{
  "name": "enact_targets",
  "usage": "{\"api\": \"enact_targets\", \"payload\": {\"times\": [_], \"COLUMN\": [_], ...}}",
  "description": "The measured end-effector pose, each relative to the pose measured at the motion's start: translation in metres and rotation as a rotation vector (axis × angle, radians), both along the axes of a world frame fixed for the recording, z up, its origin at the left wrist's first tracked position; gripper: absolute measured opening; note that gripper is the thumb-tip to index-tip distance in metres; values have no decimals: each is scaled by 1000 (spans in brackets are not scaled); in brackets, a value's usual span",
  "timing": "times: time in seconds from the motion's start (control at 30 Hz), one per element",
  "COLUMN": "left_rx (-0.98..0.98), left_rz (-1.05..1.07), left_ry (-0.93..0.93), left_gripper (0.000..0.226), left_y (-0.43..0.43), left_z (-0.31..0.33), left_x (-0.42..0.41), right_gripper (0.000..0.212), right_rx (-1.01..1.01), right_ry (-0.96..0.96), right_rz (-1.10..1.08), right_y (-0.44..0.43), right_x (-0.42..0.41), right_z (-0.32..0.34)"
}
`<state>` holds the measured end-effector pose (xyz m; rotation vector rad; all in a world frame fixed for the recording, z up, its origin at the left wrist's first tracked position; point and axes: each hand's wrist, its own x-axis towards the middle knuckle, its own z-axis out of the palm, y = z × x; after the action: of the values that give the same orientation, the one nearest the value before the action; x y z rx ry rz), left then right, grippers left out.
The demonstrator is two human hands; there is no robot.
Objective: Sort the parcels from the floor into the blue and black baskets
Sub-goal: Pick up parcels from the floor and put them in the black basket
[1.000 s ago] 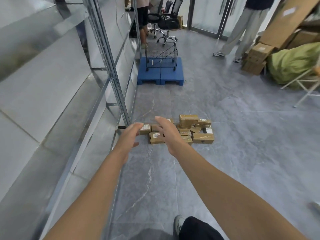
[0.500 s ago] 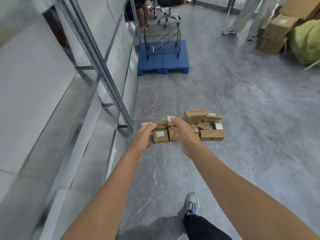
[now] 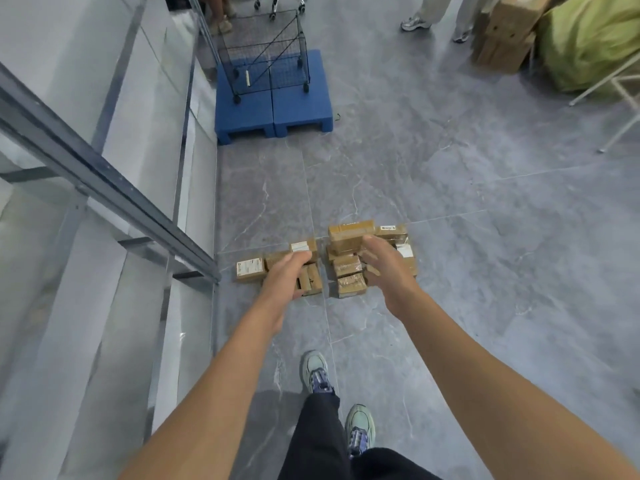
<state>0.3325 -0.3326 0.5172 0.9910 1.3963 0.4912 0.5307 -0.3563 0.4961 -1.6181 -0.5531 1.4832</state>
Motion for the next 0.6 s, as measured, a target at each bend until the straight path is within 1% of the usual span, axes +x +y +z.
{"api": "enact_targets", "payload": {"times": [0.03, 0.07, 0.13, 0.17, 0.2, 0.33, 0.5, 0.6], "left_rx": [-12, -21, -40, -49, -56, -95, -133, -186], "left_rz": [1, -1, -16, -17, -19, -39, -37, -37], "left_ry": [-1, 2, 0, -4, -8, -20, 13, 39], "left_gripper": [45, 43, 20, 12, 9, 16, 9, 16], "left_y": [14, 28, 59, 75, 92, 163, 239, 270], "left_z": [-6, -13, -27, -35, -45, -83, -126, -155], "left_x": [8, 15, 28, 35, 41, 61, 85, 99], "right_gripper": [47, 48, 49, 50, 49, 41, 52, 47], "right_rx": [-7, -17, -36, -47, -56, -94, -178, -225], "right_ry": [-5, -11, -17, -23, -32, -67, -99, -112], "right_rz": [-17, -36, -64, -72, -81, -117, -123, -111], "right_y": [12, 23, 50, 64, 79, 141, 207, 237], "right_x": [10, 20, 37, 45, 52, 74, 102, 119], "right_z": [-7, -14, -28, -35, -41, -71, -120, -152]}}
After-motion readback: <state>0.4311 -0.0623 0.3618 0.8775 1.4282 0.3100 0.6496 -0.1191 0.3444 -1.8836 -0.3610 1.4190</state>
